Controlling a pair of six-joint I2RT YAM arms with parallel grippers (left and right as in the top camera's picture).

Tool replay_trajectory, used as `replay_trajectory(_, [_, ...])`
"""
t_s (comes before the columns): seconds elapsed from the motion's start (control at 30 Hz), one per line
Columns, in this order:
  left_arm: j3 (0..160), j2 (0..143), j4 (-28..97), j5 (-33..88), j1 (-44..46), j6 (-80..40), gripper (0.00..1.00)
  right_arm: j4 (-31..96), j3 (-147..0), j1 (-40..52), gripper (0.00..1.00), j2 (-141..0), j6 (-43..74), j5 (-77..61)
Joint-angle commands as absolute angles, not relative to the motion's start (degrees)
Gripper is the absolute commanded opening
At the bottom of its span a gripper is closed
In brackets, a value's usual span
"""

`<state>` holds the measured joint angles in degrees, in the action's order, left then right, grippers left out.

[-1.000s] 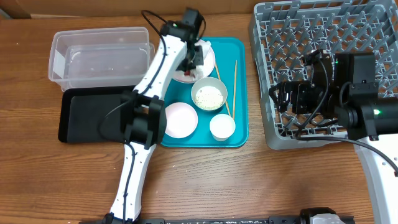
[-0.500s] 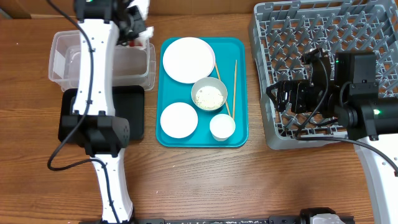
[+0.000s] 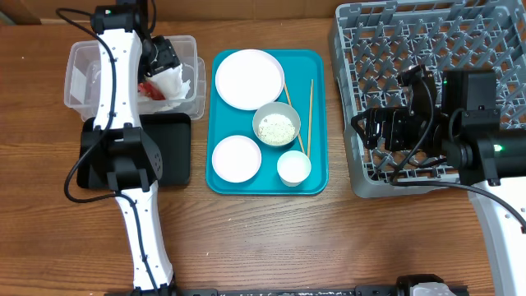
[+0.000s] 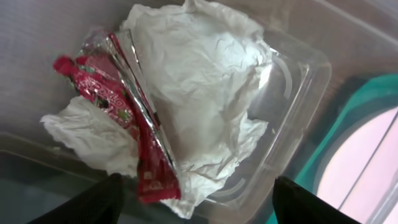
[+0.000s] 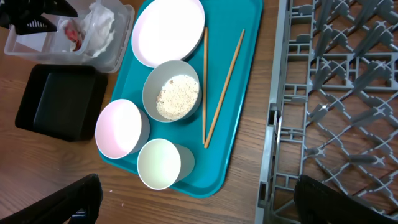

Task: Sort waste into correct bins and load items into the dishwasher
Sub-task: 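Carry wrapper and tissue with left gripper, drop into clear bin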

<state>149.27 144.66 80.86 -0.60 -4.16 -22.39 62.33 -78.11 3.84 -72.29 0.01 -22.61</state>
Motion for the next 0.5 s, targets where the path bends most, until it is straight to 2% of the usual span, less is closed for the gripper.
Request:
replay_trajectory(0.0, [152.5,142.0,82.9,0.1,-4.4,-17.8,0.79,62.0,-80.0,4.1,1.0,-72.1,0.2,-23.3])
replay_trajectory(0.47, [157.8,127.4,96.9,1.5,0.5,-14.1,0.83,61.8,-80.0,4.1,1.0,-72.1,0.2,-27.1])
